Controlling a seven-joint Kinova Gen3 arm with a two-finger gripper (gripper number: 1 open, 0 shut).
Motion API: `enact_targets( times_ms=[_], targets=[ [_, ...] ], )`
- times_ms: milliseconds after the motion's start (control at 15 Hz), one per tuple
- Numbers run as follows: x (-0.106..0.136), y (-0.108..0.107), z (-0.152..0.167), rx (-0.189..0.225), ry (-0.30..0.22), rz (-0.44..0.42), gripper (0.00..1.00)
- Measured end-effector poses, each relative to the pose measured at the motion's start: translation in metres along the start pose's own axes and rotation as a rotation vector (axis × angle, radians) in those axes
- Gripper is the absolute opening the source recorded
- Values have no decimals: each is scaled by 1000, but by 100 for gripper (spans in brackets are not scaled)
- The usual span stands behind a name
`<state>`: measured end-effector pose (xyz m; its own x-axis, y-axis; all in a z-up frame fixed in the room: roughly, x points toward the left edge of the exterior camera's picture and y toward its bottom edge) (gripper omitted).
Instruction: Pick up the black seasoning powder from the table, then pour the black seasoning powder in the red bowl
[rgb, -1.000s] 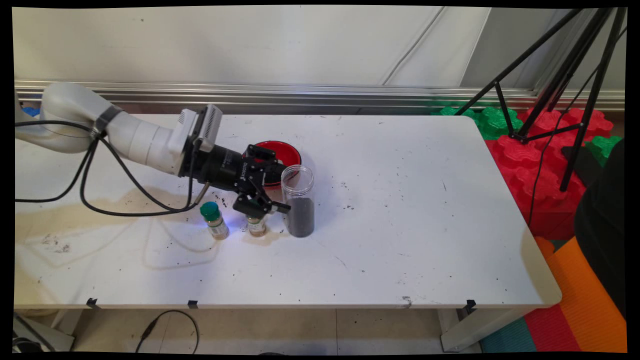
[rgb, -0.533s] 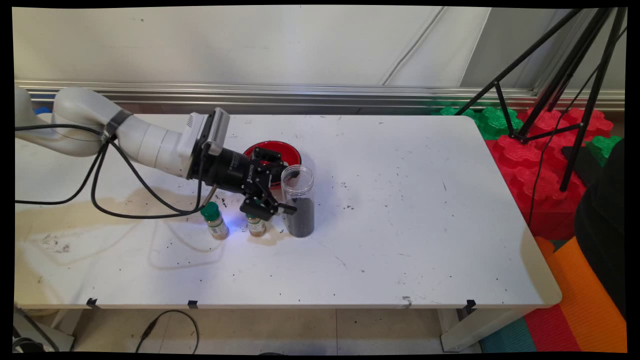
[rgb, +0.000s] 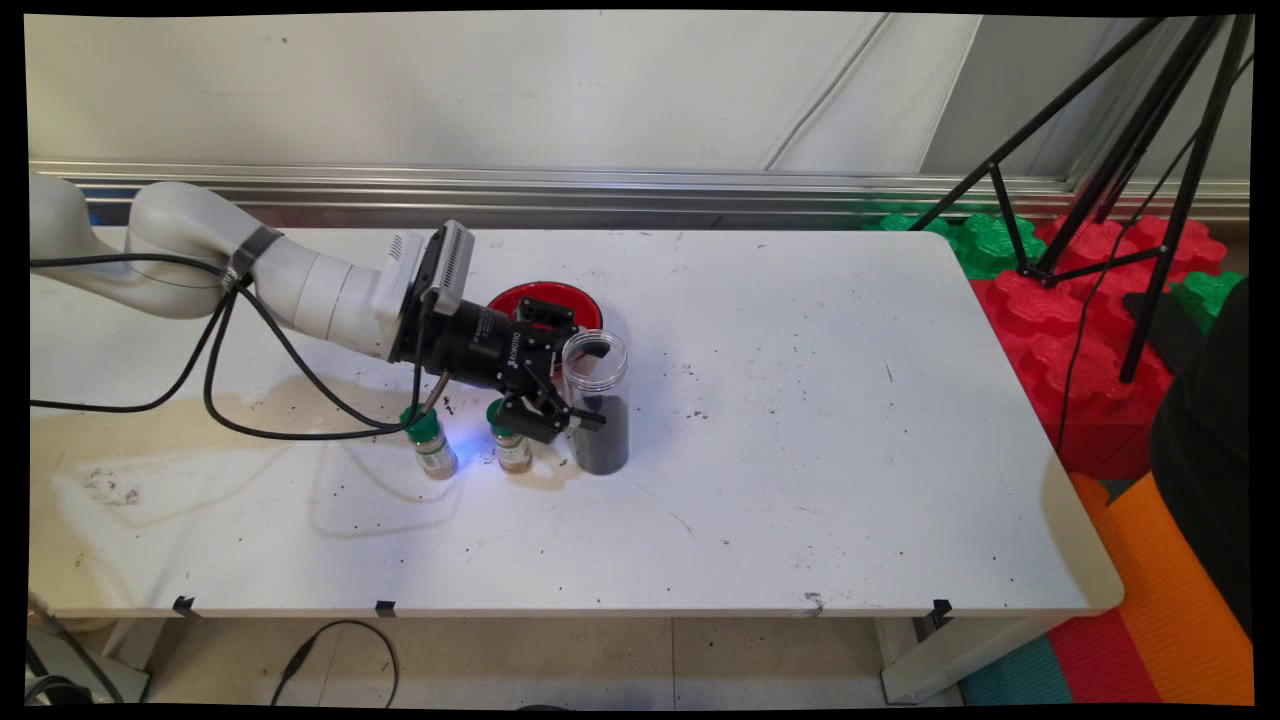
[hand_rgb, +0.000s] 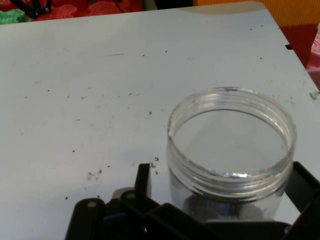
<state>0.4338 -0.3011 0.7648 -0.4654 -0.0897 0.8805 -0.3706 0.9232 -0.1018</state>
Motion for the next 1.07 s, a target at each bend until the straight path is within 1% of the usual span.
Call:
enact_targets(
  times_ms=[267, 333, 1067],
  targets=[
    [0, -1, 3, 0, 5, -2, 100],
    [1, -1, 4, 0, 7, -2, 0],
    [4, -2, 6, -10, 18, -12, 0]
  ],
)
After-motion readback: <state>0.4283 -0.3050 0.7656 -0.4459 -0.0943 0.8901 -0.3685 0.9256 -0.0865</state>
